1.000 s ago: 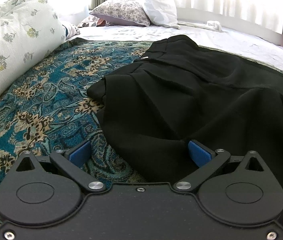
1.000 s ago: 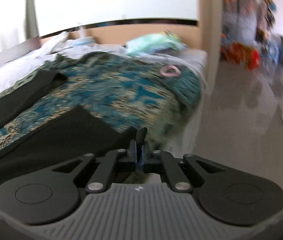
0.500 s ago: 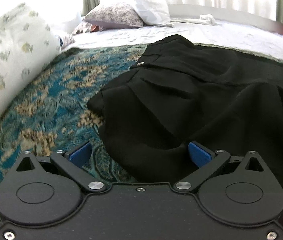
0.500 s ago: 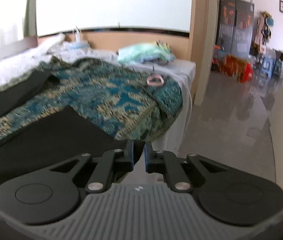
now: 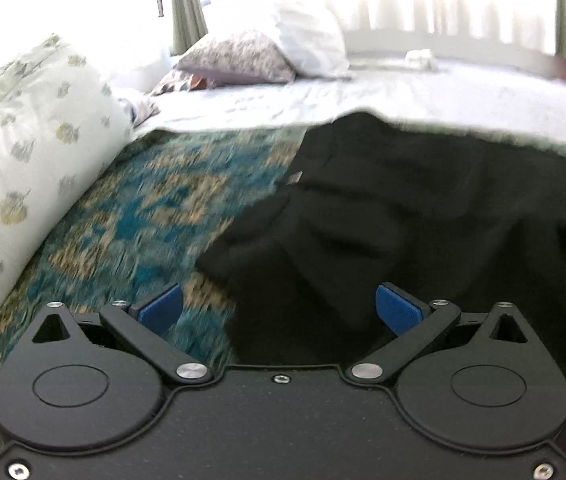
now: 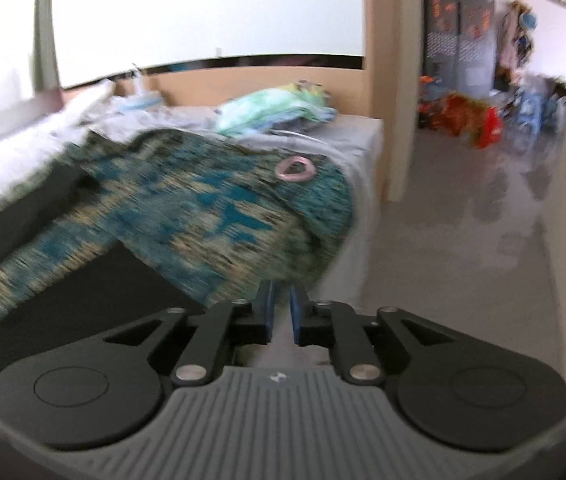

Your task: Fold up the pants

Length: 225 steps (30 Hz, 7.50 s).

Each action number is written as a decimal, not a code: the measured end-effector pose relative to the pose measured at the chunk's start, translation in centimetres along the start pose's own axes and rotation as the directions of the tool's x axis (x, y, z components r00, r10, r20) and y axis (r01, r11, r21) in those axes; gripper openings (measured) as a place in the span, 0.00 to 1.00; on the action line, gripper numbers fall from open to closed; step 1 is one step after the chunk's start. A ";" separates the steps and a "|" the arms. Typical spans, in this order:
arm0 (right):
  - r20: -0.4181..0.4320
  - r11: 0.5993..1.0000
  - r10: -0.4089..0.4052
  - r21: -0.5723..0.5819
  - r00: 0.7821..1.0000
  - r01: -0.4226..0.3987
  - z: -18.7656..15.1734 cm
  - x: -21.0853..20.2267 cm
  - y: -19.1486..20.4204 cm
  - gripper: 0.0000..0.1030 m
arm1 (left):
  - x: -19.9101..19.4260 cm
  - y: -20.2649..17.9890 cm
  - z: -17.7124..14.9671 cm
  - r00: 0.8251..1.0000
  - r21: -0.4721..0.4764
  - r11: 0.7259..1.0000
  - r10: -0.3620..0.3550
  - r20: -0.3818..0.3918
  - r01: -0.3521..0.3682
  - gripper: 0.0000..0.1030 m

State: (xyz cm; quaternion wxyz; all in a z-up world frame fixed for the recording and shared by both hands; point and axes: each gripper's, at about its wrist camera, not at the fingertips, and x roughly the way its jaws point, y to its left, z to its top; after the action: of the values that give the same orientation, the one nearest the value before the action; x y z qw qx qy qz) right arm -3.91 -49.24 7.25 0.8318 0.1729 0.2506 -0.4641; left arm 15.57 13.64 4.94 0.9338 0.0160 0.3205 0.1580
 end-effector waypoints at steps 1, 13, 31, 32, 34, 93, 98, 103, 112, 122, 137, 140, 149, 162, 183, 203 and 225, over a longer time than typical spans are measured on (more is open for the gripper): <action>0.001 0.999 0.033 0.009 0.999 -0.033 0.8 0.1 0.6 0.49 | -0.1 -0.1 1.1 1.000 -0.007 1.000 -0.023 0.008 0.023 1.00; -0.088 0.953 0.303 0.018 0.949 -0.302 8.6 7.6 16.6 0.88 | 7.5 -6.3 14.4 0.971 -0.242 0.951 -0.222 -0.092 0.194 1.00; -0.244 0.980 0.159 -0.080 0.957 -0.183 8.6 25.3 39.4 1.00 | 29.3 -17.9 18.5 0.895 -0.361 0.859 0.214 -0.391 -0.363 1.00; -0.242 0.980 0.152 -0.087 0.958 -0.178 8.4 26.0 40.0 1.00 | 29.6 -18.5 18.5 0.887 -0.340 0.856 0.248 -0.389 -0.389 1.00; -0.223 0.982 0.119 -0.115 0.968 -0.147 8.2 26.9 40.9 1.00 | 30.0 -19.0 18.4 0.883 -0.350 0.838 0.285 -0.372 -0.418 1.00; -0.058 0.983 0.170 -0.062 0.984 -0.174 -2.1 1.9 8.2 0.05 | 15.7 3.0 8.3 0.993 -0.451 0.892 -0.030 -0.115 -0.025 0.20; -0.002 0.984 0.168 -0.058 0.986 -0.167 -0.9 0.5 7.6 0.04 | 10.6 4.6 10.1 0.995 -0.394 0.915 -0.100 -0.025 0.082 0.09; 0.027 0.985 0.159 -0.067 0.987 -0.157 -0.9 -1.8 5.5 0.04 | 5.1 8.0 8.5 0.990 -0.343 0.929 -0.137 0.032 0.139 0.07; -0.043 0.989 0.117 -0.086 0.992 -0.120 -4.5 -2.7 1.9 0.04 | 3.3 10.2 0.7 0.993 -0.252 0.964 -0.104 -0.062 0.086 0.07; -0.066 0.947 0.035 -0.317 0.997 -0.054 -6.6 -3.8 3.1 0.50 | 1.9 10.1 -0.4 0.990 -0.206 0.972 -0.129 -0.054 0.115 0.91; -0.136 0.673 0.530 -0.534 0.837 -0.512 -11.3 -14.2 16.8 0.79 | 8.0 12.8 -1.5 0.982 -0.457 0.877 -0.186 -0.043 0.147 1.00; -0.216 0.566 0.610 -0.555 0.763 -0.610 -14.5 -16.1 20.7 0.79 | 9.3 11.7 -0.6 0.976 -0.438 0.883 -0.212 -0.047 0.170 0.90; -0.325 0.436 0.669 -0.557 0.668 -0.707 -19.7 -19.9 26.3 0.79 | -0.8 11.9 2.2 0.982 -0.305 0.947 -0.041 0.186 0.098 0.25; -0.282 0.563 0.567 -0.553 0.774 -0.614 -18.2 -15.6 21.3 0.83 | 4.3 16.1 -2.4 0.990 -0.343 0.929 0.127 -0.057 -0.139 0.60; 0.073 0.943 0.032 -0.333 0.997 -0.006 -3.3 -1.5 8.4 0.84 | -3.4 4.7 2.8 0.973 -0.017 0.990 -0.131 0.193 0.137 0.91; -0.150 0.707 0.456 -0.538 0.877 -0.460 -11.7 -5.3 22.5 0.86 | 6.9 -13.1 2.5 0.938 0.079 0.937 -0.334 -0.090 0.341 0.91; -0.094 0.749 0.472 -0.481 0.876 -0.455 -11.6 -7.3 21.9 0.88 | 5.0 -12.9 4.5 0.923 0.121 0.916 -0.385 -0.011 0.383 0.54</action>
State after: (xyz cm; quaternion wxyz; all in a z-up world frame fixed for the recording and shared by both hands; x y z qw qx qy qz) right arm 8.66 -27.04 3.27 0.9408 0.0060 0.2947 -0.1673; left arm 25.65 3.26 3.84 0.9460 0.0104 0.3203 -0.0483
